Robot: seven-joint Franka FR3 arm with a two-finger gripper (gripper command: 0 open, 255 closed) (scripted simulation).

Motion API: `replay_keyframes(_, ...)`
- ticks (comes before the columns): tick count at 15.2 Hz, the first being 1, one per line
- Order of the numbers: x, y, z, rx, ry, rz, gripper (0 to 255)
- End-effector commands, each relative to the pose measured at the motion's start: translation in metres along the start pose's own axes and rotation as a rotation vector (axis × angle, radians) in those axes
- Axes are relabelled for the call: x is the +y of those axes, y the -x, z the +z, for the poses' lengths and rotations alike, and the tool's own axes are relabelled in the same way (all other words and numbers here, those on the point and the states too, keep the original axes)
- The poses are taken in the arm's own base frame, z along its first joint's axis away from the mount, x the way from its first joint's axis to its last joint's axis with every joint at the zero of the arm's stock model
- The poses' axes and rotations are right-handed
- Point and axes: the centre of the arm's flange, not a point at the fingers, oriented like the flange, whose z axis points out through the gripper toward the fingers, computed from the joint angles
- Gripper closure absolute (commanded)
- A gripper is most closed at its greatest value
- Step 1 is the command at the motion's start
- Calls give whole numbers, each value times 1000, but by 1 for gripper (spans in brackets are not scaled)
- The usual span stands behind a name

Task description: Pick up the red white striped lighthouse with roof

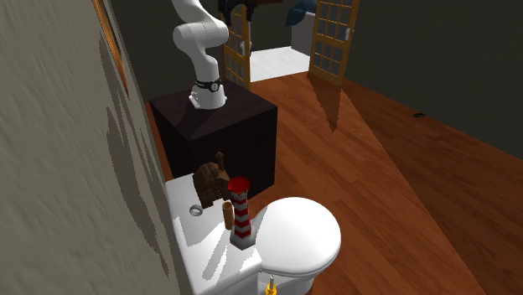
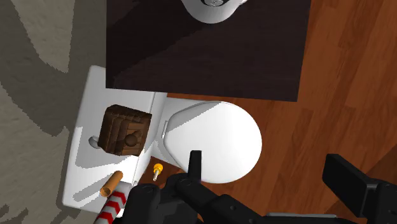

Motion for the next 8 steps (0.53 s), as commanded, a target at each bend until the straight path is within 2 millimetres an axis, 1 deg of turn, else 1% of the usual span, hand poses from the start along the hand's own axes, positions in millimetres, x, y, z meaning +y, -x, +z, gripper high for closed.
replay_keyframes(1,0,0,0,0,0,0,0)
replay_keyframes(8,37,-74,43,-45,66,-14,0)
